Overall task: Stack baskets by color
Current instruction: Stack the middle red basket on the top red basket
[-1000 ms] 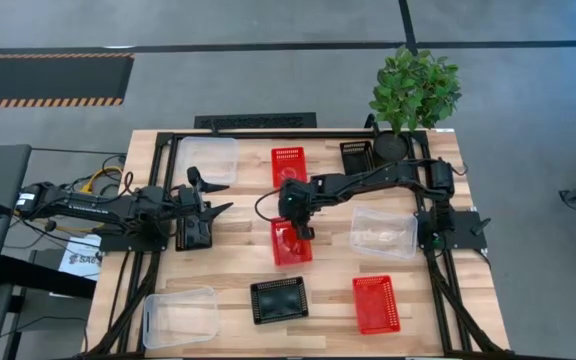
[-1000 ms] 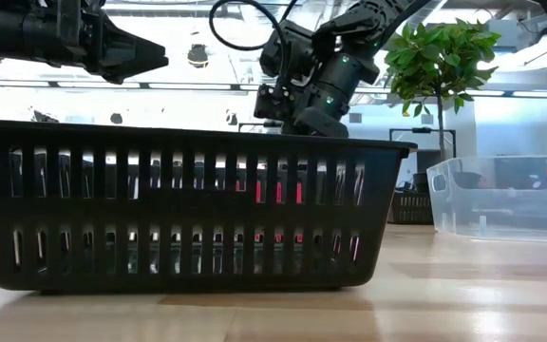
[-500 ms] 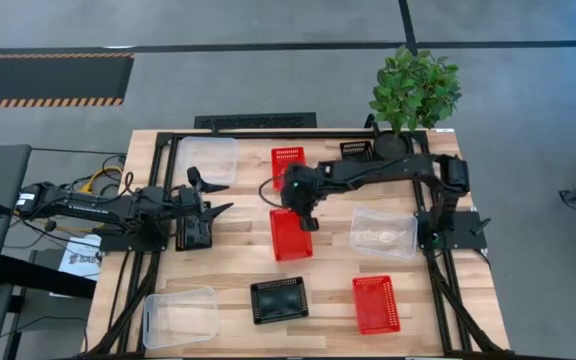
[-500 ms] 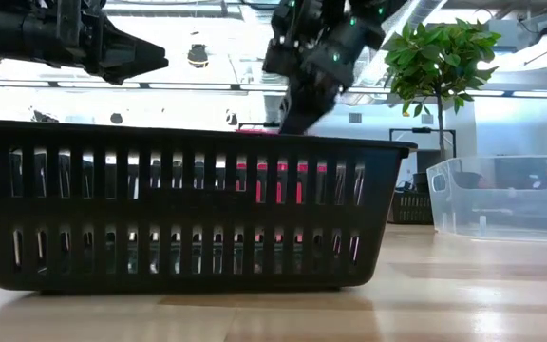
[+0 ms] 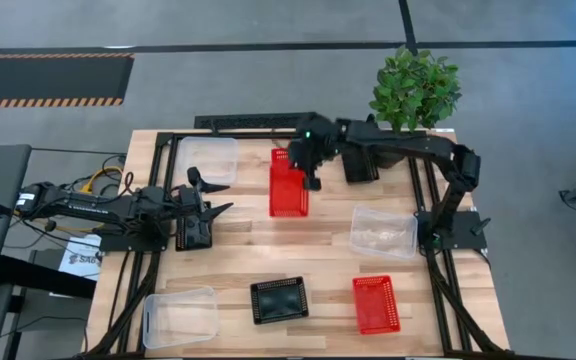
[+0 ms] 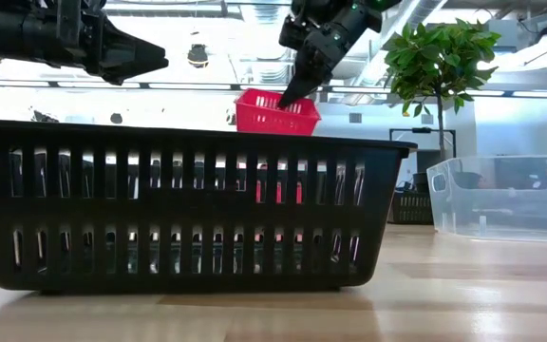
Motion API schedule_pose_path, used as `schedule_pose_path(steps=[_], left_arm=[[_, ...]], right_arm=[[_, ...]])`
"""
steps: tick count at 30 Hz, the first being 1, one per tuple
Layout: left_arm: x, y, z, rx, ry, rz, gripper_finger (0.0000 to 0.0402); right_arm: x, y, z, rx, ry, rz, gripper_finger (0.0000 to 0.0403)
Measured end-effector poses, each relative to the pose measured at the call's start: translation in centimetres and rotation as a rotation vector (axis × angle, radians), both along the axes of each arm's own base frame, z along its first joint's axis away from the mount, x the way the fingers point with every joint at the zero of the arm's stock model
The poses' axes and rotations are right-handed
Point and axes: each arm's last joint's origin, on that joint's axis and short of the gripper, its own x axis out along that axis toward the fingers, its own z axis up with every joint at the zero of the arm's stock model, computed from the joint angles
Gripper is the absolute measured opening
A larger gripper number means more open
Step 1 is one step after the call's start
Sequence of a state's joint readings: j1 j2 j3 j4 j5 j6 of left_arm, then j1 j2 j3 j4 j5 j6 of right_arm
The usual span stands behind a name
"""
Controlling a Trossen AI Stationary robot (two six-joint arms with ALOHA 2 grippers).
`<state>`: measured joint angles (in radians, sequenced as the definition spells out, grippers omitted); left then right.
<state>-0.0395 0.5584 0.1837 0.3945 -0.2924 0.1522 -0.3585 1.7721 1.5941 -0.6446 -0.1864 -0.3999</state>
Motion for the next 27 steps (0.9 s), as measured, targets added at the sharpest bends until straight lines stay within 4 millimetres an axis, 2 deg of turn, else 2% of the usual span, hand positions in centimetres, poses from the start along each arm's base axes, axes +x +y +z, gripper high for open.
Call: schedule_pose_path(steps=[7, 9, 15, 22, 27], left_arm=[[0.0, 0.0, 0.0, -0.006, -0.003, 0.0, 0.0213], [0.0, 0.0, 0.0, -0.006, -0.004, 0.0, 0.0213], [0.0, 0.0, 0.0, -0.014, -0.009, 0.0, 0.0213], [0.0, 0.0, 0.0, -0.014, -0.004, 0.003, 0.0213], [0.0, 0.0, 0.0, -0.013, -0.003, 0.003, 0.0213]], right_arm=[[-0.6, -3.4, 0.9, -0.039, -0.045, -0.03, 0.0004], [-0.1, -4.6, 0.5, -0.061, -0.076, -0.039, 0.0004], [-0.8, -7.8, -0.9, -0.086, -0.058, -0.058, 0.0004], [-1.7, -10.1, -1.5, -0.104, -0.069, -0.057, 0.0004], [-1.5, -10.4, -2.1, -0.091, -0.071, -0.024, 0.0004]])
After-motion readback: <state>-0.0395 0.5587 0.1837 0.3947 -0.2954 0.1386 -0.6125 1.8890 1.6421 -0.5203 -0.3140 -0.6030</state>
